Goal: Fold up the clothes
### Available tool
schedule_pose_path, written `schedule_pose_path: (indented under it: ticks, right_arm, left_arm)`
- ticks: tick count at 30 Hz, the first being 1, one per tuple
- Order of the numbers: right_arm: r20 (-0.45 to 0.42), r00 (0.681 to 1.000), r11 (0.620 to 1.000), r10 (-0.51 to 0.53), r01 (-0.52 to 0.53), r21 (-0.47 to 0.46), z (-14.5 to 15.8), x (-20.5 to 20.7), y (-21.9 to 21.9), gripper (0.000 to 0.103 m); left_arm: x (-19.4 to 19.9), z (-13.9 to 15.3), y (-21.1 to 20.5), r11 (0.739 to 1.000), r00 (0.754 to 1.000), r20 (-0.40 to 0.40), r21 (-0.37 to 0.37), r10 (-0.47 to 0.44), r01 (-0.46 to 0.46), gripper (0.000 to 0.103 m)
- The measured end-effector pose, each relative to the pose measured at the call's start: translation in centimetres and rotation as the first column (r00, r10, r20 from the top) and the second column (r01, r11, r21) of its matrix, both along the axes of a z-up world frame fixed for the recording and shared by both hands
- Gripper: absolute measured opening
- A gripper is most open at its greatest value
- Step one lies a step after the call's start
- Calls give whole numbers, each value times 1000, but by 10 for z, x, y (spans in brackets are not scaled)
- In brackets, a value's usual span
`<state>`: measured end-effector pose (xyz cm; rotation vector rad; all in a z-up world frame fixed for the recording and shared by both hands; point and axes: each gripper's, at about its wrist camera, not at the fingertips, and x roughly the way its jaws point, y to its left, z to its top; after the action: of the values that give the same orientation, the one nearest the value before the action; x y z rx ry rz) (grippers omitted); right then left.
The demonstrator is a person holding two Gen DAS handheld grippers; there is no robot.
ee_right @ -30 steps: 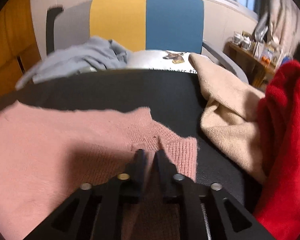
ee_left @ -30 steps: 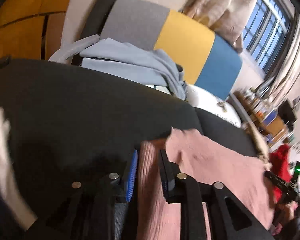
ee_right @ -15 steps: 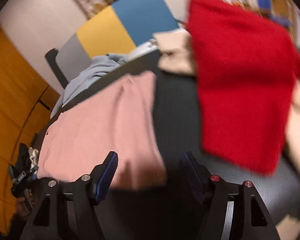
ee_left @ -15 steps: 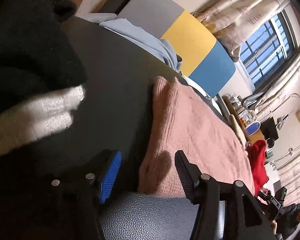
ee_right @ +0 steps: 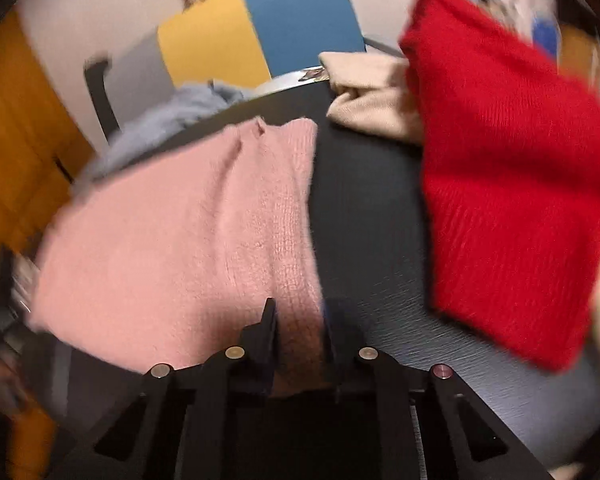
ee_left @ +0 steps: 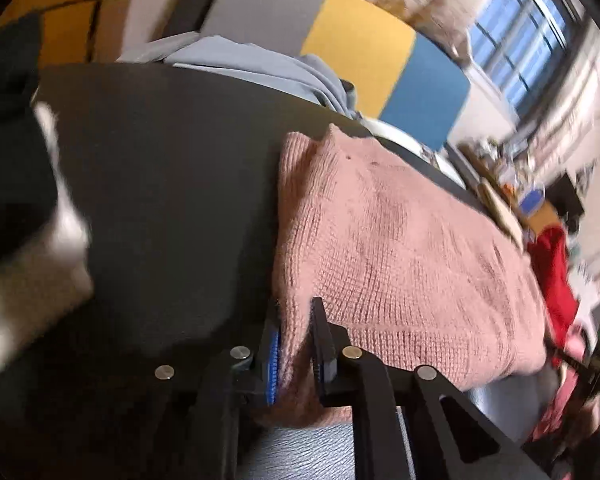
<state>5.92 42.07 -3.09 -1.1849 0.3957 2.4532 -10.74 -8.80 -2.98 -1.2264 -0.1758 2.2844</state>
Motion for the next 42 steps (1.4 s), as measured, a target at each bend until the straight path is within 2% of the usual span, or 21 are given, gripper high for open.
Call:
schedule_pose_path:
  ticks: [3, 4, 5, 9, 12, 14, 16, 17, 19, 21, 23, 26, 27, 29, 32, 34, 36, 38, 39, 40, 42]
  right_arm:
    - [118, 993, 977, 17, -42, 211, 10, 1, -9, 7]
    - [143, 990, 973, -3, -30, 231, 9, 5, -4, 2]
    - [165, 986, 972, -29, -11, 237, 7, 10, 4, 2]
    - [79, 992, 986, -97, 85, 145, 2, 35, 21, 3]
    - [-73, 995, 996, -73, 77, 54, 18, 47, 10, 3]
    - [-140, 990, 999, 9, -4, 39, 33, 40, -11, 3]
    - [-173, 979, 994, 106, -107, 3, 38, 23, -34, 8]
    - [-170, 972, 986, 165, -167, 5, 37, 12, -51, 13]
    - [-153, 951, 963, 269, -269, 17, 32, -9, -80, 17]
    - [-127, 926, 934, 356, -356, 22, 23, -28, -107, 17]
    - [-46, 905, 904, 424, -420, 76, 11, -43, -133, 17]
    - [67, 905, 896, 420, -425, 130, -12, -52, -135, 18]
    - [71, 909, 896, 412, -418, 151, -14, -48, -130, 20]
    - [82, 922, 908, 378, -387, 162, -19, -39, -113, 21]
    - [55, 937, 932, 346, -350, 93, -18, -33, -93, 24]
    - [53, 938, 933, 342, -345, 100, -17, -33, -94, 25]
    - [51, 939, 931, 341, -344, 117, -15, -33, -98, 28]
    - [47, 940, 935, 339, -342, 92, -12, -33, -94, 30]
    - [45, 940, 937, 339, -341, 77, -10, -34, -92, 32]
    - [45, 941, 940, 336, -338, 52, -9, -38, -90, 36]
    - [6, 943, 943, 332, -332, 1, 2, -43, -85, 55]
  left_arm:
    - [0, 15, -8, 998, 999, -24, -53, -23, 22, 10]
    - [0, 18, -10, 998, 999, -27, -63, -27, 25, 10]
    - [3, 17, -11, 998, 999, -21, -60, -25, 23, 10]
    - [13, 15, -13, 999, 1000, -2, -51, -15, 15, 13]
    - [14, 18, -22, 996, 997, -17, -32, 81, -82, 18]
    - [17, 26, -23, 993, 991, -71, -16, 117, -118, 17]
    - [17, 30, -17, 994, 989, -101, -15, 107, -109, 18]
    - [17, 29, -10, 994, 990, -110, -43, 91, -96, 18]
    - [19, 25, 3, 994, 990, -126, -85, 56, -67, 18]
    - [22, 20, 13, 993, 990, -140, -111, 12, -28, 18]
    - [29, 17, 22, 986, 986, -166, -167, -36, 8, 19]
    - [36, 4, 24, 964, 976, -195, -260, -102, 49, 21]
    - [38, -1, 23, 957, 973, -200, -283, -120, 60, 21]
    - [36, -2, 19, 961, 974, -187, -267, -129, 76, 21]
    - [39, -3, 19, 957, 972, -193, -278, -136, 79, 21]
    - [43, -2, 19, 959, 973, -189, -273, -130, 75, 20]
    - [43, 6, 11, 979, 982, -152, -188, -112, 83, 20]
    - [42, 17, 2, 991, 986, -132, -100, -99, 86, 22]
    - [38, 24, -1, 994, 985, -150, -81, -85, 73, 23]
    - [34, 31, -4, 996, 984, -166, -61, -71, 62, 27]
    - [22, 40, -7, 997, 984, -168, -52, -65, 57, 34]
